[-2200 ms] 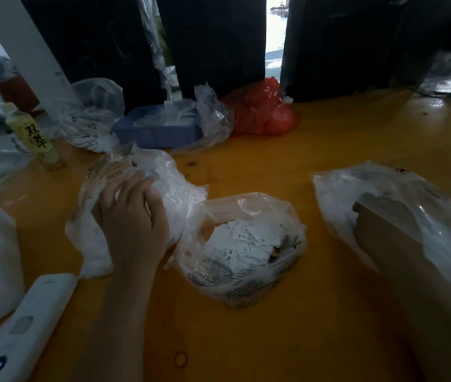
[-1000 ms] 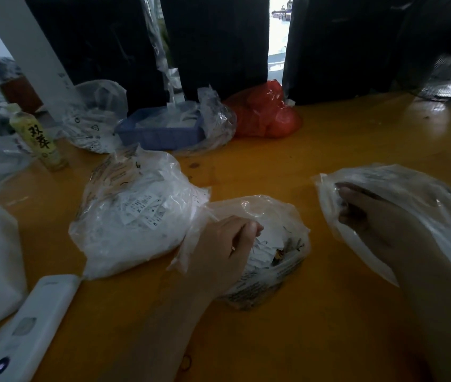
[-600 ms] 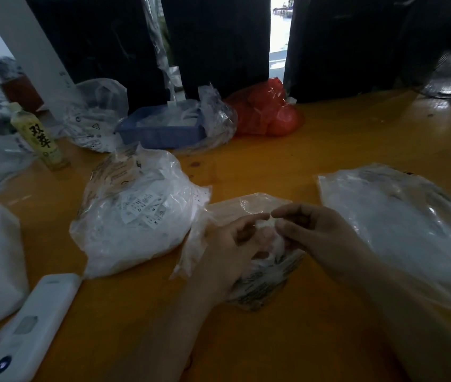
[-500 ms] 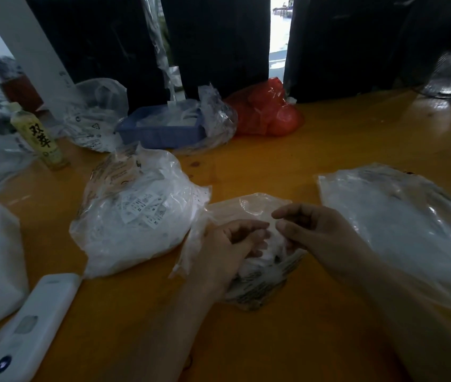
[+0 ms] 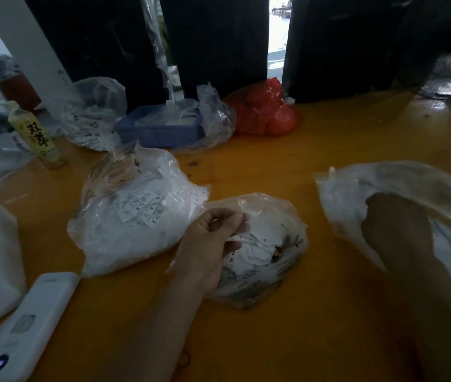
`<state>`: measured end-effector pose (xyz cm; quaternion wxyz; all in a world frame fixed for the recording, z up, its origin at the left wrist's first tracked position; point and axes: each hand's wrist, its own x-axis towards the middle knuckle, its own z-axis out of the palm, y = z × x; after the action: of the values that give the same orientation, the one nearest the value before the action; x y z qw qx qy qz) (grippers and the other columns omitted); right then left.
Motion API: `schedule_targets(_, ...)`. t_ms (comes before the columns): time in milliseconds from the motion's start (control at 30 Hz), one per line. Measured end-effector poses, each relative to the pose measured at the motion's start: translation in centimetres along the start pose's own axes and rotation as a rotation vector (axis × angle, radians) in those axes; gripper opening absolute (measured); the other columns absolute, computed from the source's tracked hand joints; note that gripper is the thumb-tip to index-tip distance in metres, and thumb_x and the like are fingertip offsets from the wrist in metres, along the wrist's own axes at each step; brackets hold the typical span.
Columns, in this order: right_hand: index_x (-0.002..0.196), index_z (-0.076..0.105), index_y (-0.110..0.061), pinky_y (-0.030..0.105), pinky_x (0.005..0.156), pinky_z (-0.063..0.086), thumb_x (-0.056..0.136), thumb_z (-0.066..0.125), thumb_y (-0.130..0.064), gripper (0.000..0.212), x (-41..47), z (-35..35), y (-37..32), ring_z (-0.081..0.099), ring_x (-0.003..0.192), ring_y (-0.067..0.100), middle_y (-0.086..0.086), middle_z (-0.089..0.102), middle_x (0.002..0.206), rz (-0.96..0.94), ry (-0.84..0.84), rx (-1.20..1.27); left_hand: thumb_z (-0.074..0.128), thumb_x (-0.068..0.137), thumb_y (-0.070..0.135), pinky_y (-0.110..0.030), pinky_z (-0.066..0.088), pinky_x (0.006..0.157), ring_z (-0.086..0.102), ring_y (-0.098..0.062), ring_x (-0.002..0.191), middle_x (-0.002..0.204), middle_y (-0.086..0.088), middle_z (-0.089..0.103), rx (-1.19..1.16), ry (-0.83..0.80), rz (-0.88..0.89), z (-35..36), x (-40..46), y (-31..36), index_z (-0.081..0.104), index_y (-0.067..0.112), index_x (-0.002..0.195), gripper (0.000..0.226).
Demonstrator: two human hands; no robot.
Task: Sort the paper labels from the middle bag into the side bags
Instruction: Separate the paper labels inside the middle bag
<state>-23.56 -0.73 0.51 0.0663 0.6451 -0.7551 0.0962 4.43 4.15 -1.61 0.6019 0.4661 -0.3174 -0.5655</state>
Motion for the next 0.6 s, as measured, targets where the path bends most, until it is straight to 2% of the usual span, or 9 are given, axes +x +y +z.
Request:
schedule_targets(67, 0.095, 0.068, -0.007, 0.043, 0.081, 0.055, 0.101, 0.048, -0.015, 0.022, -0.3, -0.1, -0.7, 0.065, 0.079, 0.028, 0.013, 0.067, 0.088, -0.042, -0.08, -0.016, 0.079, 0.075, 0.015, -0.018, 0.059, 0.062, 0.079, -0.02, 0.091, 0.101, -0.015, 0.08, -0.064, -0.009, 0.001, 0.0, 0.0, -0.1, 0.068, 0.008, 0.099, 0.026)
schedule_targets(167, 0.089, 0.066, 0.0, 0.044, 0.069, 0.056, 0.105, 0.041, -0.018, 0.035, -0.3, 0.2, -2.6, 0.064, 0.066, 0.035, 0.015, 0.063, 0.071, -0.072, -0.047, 0.213, 0.078, 0.074, 0.009, -0.022, 0.062, 0.073, 0.079, -0.027, 0.092, 0.099, -0.022, 0.078, -0.165, -0.029, 0.001, -0.1, 0.2, -0.2, 0.067, 0.002, 0.098, 0.028)
schedule_targets(233, 0.088, 0.066, -0.002, 0.04, 0.059, 0.053, 0.107, 0.039, -0.025, 0.04, -0.4, 0.3, -3.7, 0.064, 0.06, 0.034, 0.011, 0.059, 0.064, -0.089, -0.031, 0.384, 0.077, 0.076, 0.01, -0.023, 0.062, 0.076, 0.079, -0.03, 0.095, 0.1, -0.024, 0.078, -0.18, -0.036, -0.003, -0.1, 0.3, -0.3, 0.068, -0.002, 0.104, 0.031)
schedule_targets(300, 0.093, 0.063, -0.021, 0.031, 0.053, 0.052, 0.105, 0.045, -0.035, 0.026, -1.2, 0.5, -4.6, 0.063, 0.058, 0.02, -0.002, 0.062, 0.068, -0.176, -0.071, 0.537, 0.078, 0.077, 0.012, -0.023, 0.062, 0.078, 0.078, -0.031, 0.097, 0.101, -0.024, 0.078, -0.186, -0.034, -0.008, -0.1, 0.4, -0.5, 0.071, -0.003, 0.107, 0.035)
schedule_targets(367, 0.094, 0.06, -0.034, 0.017, 0.05, 0.049, 0.101, 0.055, -0.036, 0.009, -2.5, 0.8, -5.5, 0.062, 0.059, 0.007, -0.017, 0.06, 0.07, -0.346, -0.089, 0.673, 0.078, 0.077, 0.012, -0.024, 0.062, 0.078, 0.078, -0.031, 0.097, 0.102, -0.024, 0.078, -0.198, -0.027, -0.015, 0.0, 0.4, -0.5, 0.076, -0.002, 0.105, 0.032)
schedule_targets(433, 0.098, 0.067, -0.031, 0.01, 0.057, 0.047, 0.099, 0.062, -0.027, 0.006, -3.4, 1.2, -6.3, 0.063, 0.07, -0.004, -0.024, 0.06, 0.074, -0.532, -0.099, 0.78, 0.079, 0.078, 0.012, -0.024, 0.062, 0.078, 0.079, -0.03, 0.097, 0.103, -0.024, 0.078, -0.199, -0.025, -0.019, 0.0, 0.4, -0.6, 0.076, -0.002, 0.105, 0.031)
schedule_targets(500, 0.104, 0.073, -0.024, 0.011, 0.064, 0.049, 0.098, 0.064, -0.023, 0.01, -3.7, 1.9, -7.0, 0.063, 0.077, -0.002, -0.023, 0.064, 0.083, -0.669, -0.118, 0.765, 0.078, 0.078, 0.011, -0.025, 0.063, 0.076, 0.079, -0.029, 0.096, 0.103, -0.023, 0.078, -0.194, -0.027, -0.018, 0.0, 0.4, -0.6, 0.074, -0.002, 0.106, 0.031)
schedule_targets(600, 0.108, 0.072, -0.019, 0.014, 0.07, 0.043, 0.1, 0.061, -0.025, 0.015, -3.1, 2.9, -7.2, 0.056, 0.08, 0.006, -0.007, 0.07, 0.096, -0.658, -0.047, 0.644, 0.077, 0.079, 0.009, -0.025, 0.063, 0.075, 0.079, -0.029, 0.095, 0.104, -0.022, 0.078, -0.223, -0.02, -0.039, 0.0, 0.4, -0.4, 0.071, -0.003, 0.109, 0.033)
